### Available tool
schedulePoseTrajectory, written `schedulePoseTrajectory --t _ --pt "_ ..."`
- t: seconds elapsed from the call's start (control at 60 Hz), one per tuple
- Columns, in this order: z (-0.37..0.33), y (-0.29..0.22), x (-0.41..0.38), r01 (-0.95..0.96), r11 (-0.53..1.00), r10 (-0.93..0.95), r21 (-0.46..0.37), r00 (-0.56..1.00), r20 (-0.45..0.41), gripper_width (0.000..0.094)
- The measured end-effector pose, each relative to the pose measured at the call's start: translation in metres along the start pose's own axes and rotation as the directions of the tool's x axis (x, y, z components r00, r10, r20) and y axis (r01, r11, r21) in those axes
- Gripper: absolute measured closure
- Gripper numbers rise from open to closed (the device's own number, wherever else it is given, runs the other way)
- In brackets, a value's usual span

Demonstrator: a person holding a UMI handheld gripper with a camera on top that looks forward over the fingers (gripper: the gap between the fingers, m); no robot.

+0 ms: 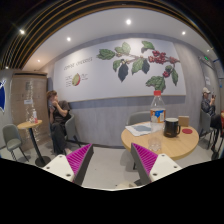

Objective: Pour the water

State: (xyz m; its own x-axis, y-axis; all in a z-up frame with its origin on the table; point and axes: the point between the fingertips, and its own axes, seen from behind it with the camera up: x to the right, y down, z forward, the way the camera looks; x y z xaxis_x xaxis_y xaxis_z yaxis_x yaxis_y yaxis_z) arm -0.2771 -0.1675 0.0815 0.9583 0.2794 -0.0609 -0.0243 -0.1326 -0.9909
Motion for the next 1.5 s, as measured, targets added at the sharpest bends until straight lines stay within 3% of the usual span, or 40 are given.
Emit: schedulePoseTrajectory --t 0.1,0.117,0.15,0.2,0.217,0.283,0.35,0.417,0.433,0.667,0.717,0.75,0.9,1.083,1.3,1.5 --pt "-0.012 -0.032 0.022 -0.014 1.0 0.016 0.025 0.996 -0.085 0.0127" --pt "0.005 -0.016 0.034 -0.016 0.999 0.02 0.046 0.995 -0.095 0.0128" --pt "-0.009 -0.043 0.038 -0.029 0.999 0.034 0.043 0.992 -0.122 0.013" --pt "0.011 -0.032 0.06 -0.027 0.997 0.038 0.073 0.987 -0.157 0.0126" --pt "0.0 -0.056 0.07 -0.026 0.998 0.036 0.061 0.985 -0.17 0.0124" --pt "0.023 -0.046 0.096 -0.001 0.996 0.02 0.084 0.972 -0.232 0.0126" --pt "0.038 -0.071 0.136 0.006 0.997 0.014 0.072 0.962 -0.272 0.0126" --pt "0.064 -0.058 0.137 0.004 0.997 0.019 0.077 0.956 -0.294 0.0127" --pt "0.071 -0.078 0.157 0.001 0.998 0.017 0.062 0.958 -0.287 0.0128" --pt "0.144 -0.093 0.198 0.047 0.997 -0.026 0.063 0.953 -0.3 0.0129" --pt "0.155 -0.093 0.197 0.053 0.997 -0.035 0.056 0.958 -0.284 0.0201" --pt "0.162 -0.092 0.194 0.06 0.997 -0.044 0.053 0.963 -0.268 0.0386" --pt "0.161 -0.088 0.195 0.065 0.995 -0.041 0.077 0.96 -0.277 0.0582" --pt "0.162 -0.091 0.204 0.023 0.994 0.009 0.106 0.957 -0.29 0.0618" --pt "0.188 -0.089 0.204 -0.472 0.862 0.496 0.186 0.861 -0.113 0.0617" --pt "0.226 -0.106 0.211 -0.89 0.408 0.899 0.202 0.43 0.079 0.0609"
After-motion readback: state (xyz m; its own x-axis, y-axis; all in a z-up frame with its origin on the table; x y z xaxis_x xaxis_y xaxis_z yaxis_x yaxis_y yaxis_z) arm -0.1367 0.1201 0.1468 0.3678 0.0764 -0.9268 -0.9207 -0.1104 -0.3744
